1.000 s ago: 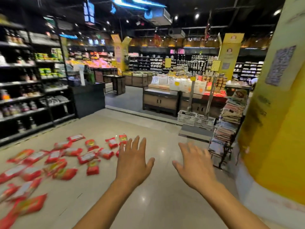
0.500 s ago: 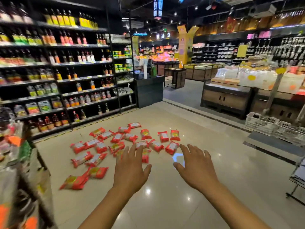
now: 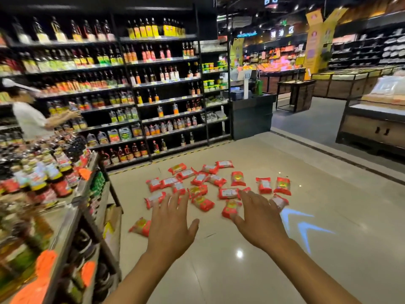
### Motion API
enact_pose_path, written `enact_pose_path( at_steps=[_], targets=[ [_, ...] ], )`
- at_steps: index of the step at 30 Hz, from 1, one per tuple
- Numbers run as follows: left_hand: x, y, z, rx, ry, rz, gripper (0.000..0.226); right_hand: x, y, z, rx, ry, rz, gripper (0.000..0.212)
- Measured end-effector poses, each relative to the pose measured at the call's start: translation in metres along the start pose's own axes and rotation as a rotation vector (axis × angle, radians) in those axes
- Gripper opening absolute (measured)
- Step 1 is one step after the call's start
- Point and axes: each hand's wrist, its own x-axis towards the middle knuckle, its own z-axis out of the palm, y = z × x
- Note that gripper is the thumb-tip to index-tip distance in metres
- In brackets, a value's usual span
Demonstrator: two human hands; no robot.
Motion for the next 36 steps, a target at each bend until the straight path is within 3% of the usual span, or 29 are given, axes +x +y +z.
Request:
enact_pose_path(
  at_steps=[8, 14, 20, 36],
  targets=[
    [0.045, -0.052, 0.024, 0.048, 0.023, -0.112, 0.074, 0.077, -0.04, 0.031, 0.028, -0.048, -0.149, 0.072],
    [0.119, -0.089, 0.061, -0.037, 0.018, -0.14, 0.081, 0.152, -0.06, 0.047, -0.094, -0.088, -0.158, 0.074],
    [0.2, -0.128, 0.085, -0.096, 0.073, -0.123, 0.074, 0.238, -0.1, 0.047, -0.152, -0.035, -0.181, 0.072],
    [0.314, -0.24, 0.155, -0.045, -0.012, -0.267, 0.071, 0.425, -0.183, 0.133, -0.123, -0.107, -0.341, 0.071]
  ],
)
